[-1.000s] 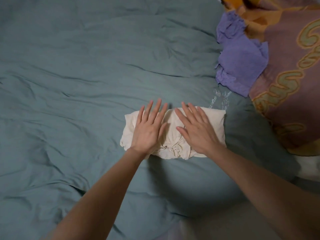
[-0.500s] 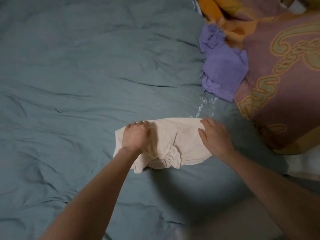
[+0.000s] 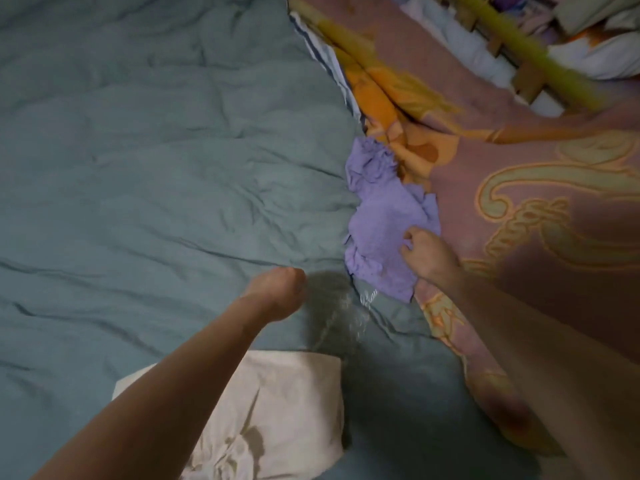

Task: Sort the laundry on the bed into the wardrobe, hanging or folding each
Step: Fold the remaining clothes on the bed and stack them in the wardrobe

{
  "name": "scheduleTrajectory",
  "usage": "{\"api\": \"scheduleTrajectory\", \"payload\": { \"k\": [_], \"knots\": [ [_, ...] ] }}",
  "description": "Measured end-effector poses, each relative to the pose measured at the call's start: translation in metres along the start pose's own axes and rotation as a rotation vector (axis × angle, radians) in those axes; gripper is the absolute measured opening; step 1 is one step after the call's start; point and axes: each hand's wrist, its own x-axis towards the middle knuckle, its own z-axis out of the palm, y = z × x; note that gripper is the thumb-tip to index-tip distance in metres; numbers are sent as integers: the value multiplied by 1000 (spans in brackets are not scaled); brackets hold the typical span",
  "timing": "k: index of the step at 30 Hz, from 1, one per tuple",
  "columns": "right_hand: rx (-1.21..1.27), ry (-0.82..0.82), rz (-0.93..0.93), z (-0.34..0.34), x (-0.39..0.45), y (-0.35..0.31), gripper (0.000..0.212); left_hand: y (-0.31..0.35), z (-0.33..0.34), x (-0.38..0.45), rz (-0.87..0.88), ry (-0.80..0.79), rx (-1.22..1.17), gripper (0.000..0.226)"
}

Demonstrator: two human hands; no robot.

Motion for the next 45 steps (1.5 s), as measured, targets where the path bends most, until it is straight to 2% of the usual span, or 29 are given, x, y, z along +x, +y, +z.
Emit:
{"api": "scheduleTrajectory", "payload": {
  "k": [3,5,7,11,13,15,17,18,21,23,25,27,30,32,33,34,36,38,40,42,43,45],
  "knots": [
    [-79,-22,-56,-4,53,27,21,20,4,50,-48,21,-148,32],
    [-134,-5,-183,-2,84,35,9,33,12,81,-128,56,-326,34],
    [-193,-1,-304,1,115,34,8,45,21,109,-225,98,-533,33],
    [-450,-18,-521,7,167,10,46,65,48,151,-243,79,-714,31],
    [-668,-36,-687,14,191,1,52,74,61,167,-242,89,-816,29],
    [-878,-64,-909,24,213,-1,47,81,67,180,-274,118,-953,20],
    [-956,-21,-1128,38,233,-3,39,86,68,185,-312,107,-1069,20],
    [-986,-44,-1158,42,240,-3,35,86,68,186,-308,71,-1137,21],
    [-1242,-217,-1042,40,247,-5,33,85,66,180,-267,-65,-1276,25],
    [-1376,-294,-993,28,240,-10,29,79,63,175,-276,-38,-1296,20],
    [-1365,-352,-938,15,234,-7,25,72,51,168,-278,46,-1272,18],
    [-1325,-246,-976,0,229,-6,6,61,36,155,-270,154,-1187,28],
    [-1236,-212,-939,-32,197,-23,28,39,4,122,-275,273,-1045,38],
    [-1309,-224,-826,-64,168,-49,14,18,-16,96,-260,327,-1010,36],
    [-1298,-226,-797,-77,154,-60,15,8,-26,80,-247,344,-1009,34],
    [-1287,-216,-807,-88,140,-68,18,-4,-36,64,-239,364,-1002,31],
    [-1315,-231,-815,-108,110,-88,9,-26,-54,31,-248,436,-968,30],
    [-1305,-230,-837,-123,82,-107,21,-44,-71,-4,-273,547,-1004,31],
    [-1267,-169,-894,-132,53,-127,16,-58,-86,-40,-301,678,-1108,24],
    [-1260,-123,-933,-138,25,-145,16,-78,-98,-76,-289,783,-1141,33],
    [-1259,-114,-969,-139,12,-152,24,-91,-102,-95,-234,779,-1084,42],
    [-1256,-135,-1011,-139,-15,-166,29,-119,-104,-130,-73,617,-734,72]
  ]
}}
